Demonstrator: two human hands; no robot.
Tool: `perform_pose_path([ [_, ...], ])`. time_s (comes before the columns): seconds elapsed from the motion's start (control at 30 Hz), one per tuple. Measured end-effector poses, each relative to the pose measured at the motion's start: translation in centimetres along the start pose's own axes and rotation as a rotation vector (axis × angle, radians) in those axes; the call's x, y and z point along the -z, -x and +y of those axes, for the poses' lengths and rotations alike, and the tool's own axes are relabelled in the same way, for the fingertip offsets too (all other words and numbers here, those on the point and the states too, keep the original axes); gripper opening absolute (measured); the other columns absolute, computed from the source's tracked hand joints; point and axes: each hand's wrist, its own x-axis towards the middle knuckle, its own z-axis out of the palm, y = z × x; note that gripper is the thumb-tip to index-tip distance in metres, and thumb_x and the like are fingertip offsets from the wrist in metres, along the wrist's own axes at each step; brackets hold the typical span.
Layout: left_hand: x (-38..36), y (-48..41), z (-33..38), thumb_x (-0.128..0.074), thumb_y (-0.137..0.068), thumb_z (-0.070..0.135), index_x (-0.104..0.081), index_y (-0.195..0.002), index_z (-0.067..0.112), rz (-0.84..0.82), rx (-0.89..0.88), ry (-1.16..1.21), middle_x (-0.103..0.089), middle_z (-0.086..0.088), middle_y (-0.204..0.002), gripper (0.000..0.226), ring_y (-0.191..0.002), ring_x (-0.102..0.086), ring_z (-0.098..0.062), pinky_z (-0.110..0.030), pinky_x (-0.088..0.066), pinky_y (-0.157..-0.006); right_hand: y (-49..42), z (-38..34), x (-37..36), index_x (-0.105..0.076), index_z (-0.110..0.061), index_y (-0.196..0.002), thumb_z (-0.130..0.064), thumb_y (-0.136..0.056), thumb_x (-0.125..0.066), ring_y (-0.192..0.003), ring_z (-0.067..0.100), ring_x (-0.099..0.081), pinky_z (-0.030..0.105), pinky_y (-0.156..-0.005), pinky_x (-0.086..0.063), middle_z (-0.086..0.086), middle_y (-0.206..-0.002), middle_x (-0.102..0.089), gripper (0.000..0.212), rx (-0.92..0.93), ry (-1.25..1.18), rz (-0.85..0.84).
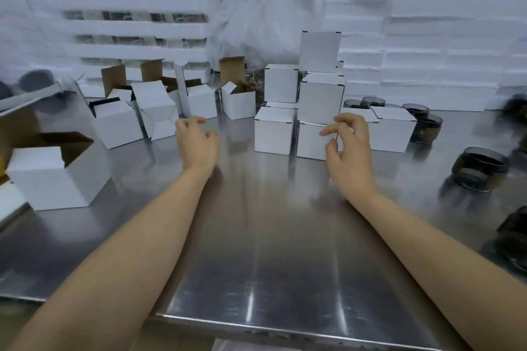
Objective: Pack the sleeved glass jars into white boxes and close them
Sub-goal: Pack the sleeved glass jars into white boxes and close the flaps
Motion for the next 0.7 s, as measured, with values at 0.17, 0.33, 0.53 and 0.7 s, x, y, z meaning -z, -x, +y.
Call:
perform_pose_path([
  [0.17, -0.8, -1.7, -0.5, -0.064, -0.087, 0.022, -0.025, -0.142, 0.006, 0.079, 0.210, -0.167, -0.011, -0.018, -0.151, 0.069, -0.135, -0.021, -0.035, -0.044, -0.028, -0.106, 0.2, 0.2, -0.3, -0.065, -0.009, -0.090, 0.010, -0.082, -0.045, -0.110, 0.008, -0.044, 0.033, -0.081, -0.044, -0.006, -0.112, -0.044, 0.028, 0.018, -0.055, -0.053],
  [0.33, -0.9, -4.5, -1.8, -0.066, -0.086, 0.026, -0.010, -0.152, 0.016, 0.142, -0.070, -0.580, 0.007, -0.017, -0.159, 0.087, -0.146, 0.006, -0.037, -0.055, -0.010, -0.114, -0.2, 0.7, -0.2, -0.064, -0.018, -0.086, 0.011, -0.081, -0.045, -0.104, 0.009, -0.048, 0.010, -0.071, -0.035, -0.008, -0.106, -0.046, 0.035, -0.002, -0.080, -0.022],
  [0.53, -1.2, -7.4, -3.8, -0.050, -0.092, 0.047, -0.016, -0.151, 0.007, 0.077, -0.129, -0.820, -0.017, -0.020, -0.156, 0.078, -0.146, -0.003, -0.038, -0.060, -0.002, -0.115, -0.7, 1.1, -0.9, -0.066, -0.008, -0.086, 0.013, -0.080, -0.046, -0.104, 0.013, -0.051, 0.010, -0.088, -0.034, -0.001, -0.106, -0.051, 0.030, 0.033, -0.063, -0.053],
  [0.7, -1.3, -7.2, -3.6, -0.057, -0.088, 0.039, -0.046, -0.109, 0.003, 0.275, -0.218, -0.821, -0.043, -0.022, -0.119, 0.044, -0.118, -0.037, -0.036, -0.065, -0.017, -0.108, -0.7, 1.2, -0.8, -0.067, -0.009, -0.084, 0.013, -0.080, -0.045, -0.100, 0.012, -0.051, 0.011, -0.082, -0.035, -0.001, -0.104, -0.052, 0.031, 0.017, -0.101, -0.032],
])
